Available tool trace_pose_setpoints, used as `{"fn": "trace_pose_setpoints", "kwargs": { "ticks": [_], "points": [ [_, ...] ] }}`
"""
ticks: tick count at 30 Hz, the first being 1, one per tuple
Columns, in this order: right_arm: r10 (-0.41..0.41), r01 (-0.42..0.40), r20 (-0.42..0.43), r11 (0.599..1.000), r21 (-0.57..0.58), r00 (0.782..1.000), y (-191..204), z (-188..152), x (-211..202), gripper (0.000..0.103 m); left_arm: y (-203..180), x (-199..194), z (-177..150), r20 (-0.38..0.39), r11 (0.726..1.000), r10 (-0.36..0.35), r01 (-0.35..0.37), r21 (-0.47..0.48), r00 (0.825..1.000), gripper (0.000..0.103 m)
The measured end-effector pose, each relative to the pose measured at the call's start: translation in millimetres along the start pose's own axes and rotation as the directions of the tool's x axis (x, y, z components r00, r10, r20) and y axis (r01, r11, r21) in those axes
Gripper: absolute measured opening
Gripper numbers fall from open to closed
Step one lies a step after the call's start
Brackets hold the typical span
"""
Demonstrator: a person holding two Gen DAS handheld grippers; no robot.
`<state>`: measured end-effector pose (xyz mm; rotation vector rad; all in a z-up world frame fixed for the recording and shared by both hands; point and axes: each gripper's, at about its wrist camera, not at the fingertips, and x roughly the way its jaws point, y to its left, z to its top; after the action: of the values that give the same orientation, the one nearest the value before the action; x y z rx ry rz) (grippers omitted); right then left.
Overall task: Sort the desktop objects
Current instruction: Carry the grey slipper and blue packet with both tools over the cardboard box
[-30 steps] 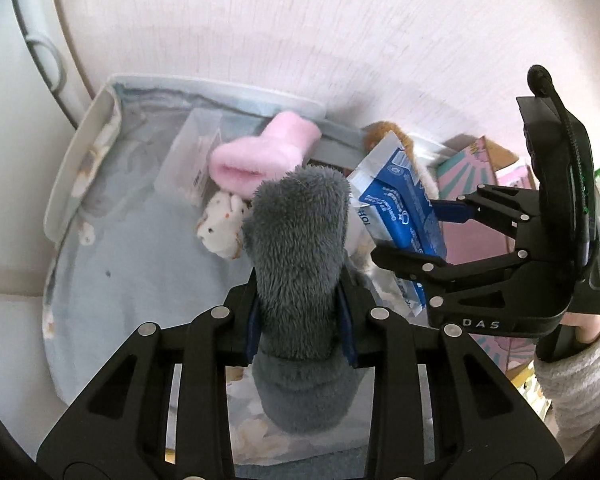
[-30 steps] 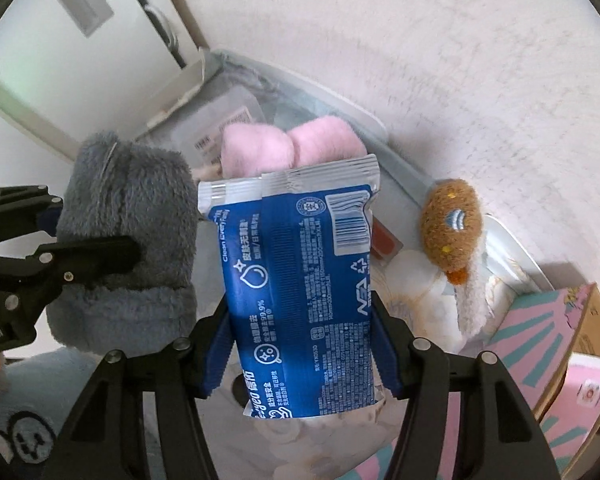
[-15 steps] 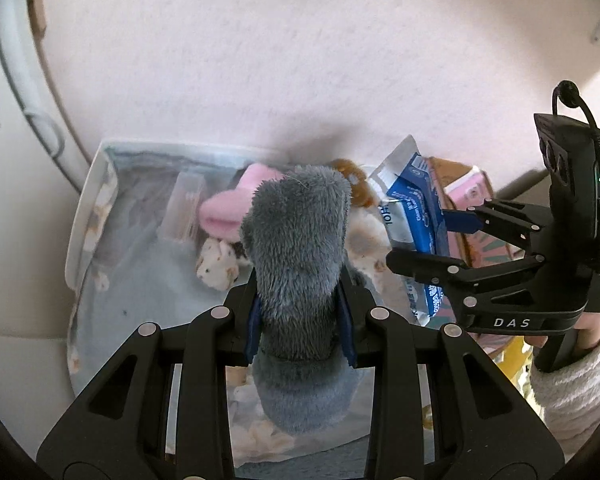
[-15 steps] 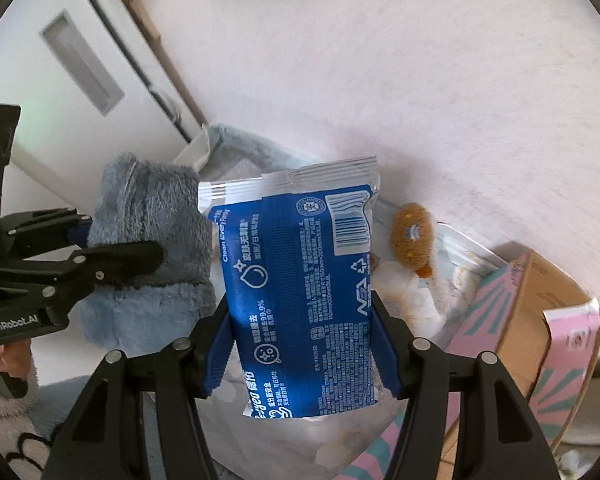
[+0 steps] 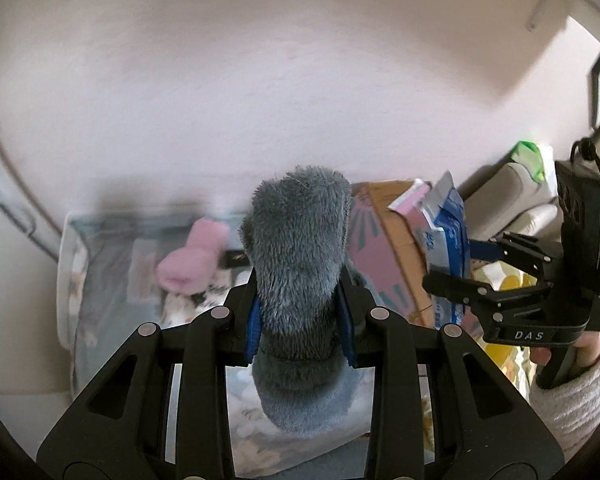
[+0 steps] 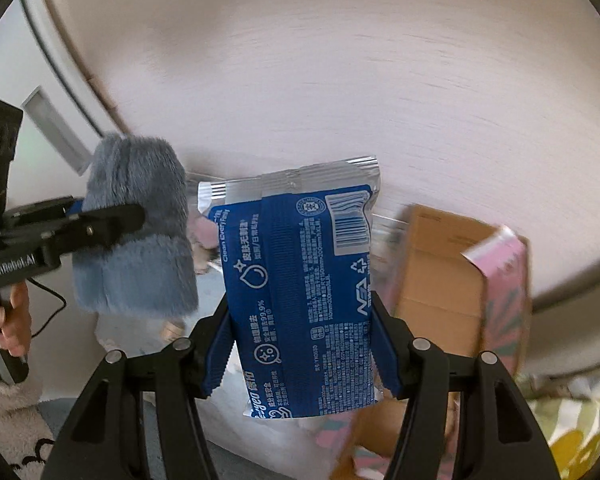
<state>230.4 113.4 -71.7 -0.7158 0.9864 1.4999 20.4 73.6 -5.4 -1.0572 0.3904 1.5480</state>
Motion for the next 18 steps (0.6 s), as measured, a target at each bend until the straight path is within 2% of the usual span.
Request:
{"fn": "trace_pose_setpoints", "kwargs": {
  "ticks": [5, 9, 14, 18],
  "points": [
    [-0.074, 0.076, -0.035, 0.994, 0.081, 0.997, -32.5, -25.1, -12.7, 0.057, -37.2, 19.5, 12.6, -0.018, 0.997, -0.043, 0.044, 0.061, 0.999, 0.028],
    [-0.100, 0.109, -0.072, 0.985, 0.135, 0.992, -62.8, -45.9, -12.9, 0.057, -63.8, 43.4, 16.8, -0.046, 0.991, -0.073, 0.078, 0.105, 0.996, 0.028],
    [-0.145, 0.161, -0.112, 0.975, 0.152, 0.983, -85.6, -66.9, -1.4, 0.057, -108.0, 78.7, 29.6, -0.086, 0.981, -0.131, 0.141, 0.131, 0.988, 0.028],
    [-0.140, 0.167, -0.151, 0.969, 0.184, 0.979, -105.9, -80.1, 13.9, 0.057, -142.5, 109.2, 39.4, -0.113, 0.972, -0.154, 0.171, 0.161, 0.982, 0.028]
  ]
}}
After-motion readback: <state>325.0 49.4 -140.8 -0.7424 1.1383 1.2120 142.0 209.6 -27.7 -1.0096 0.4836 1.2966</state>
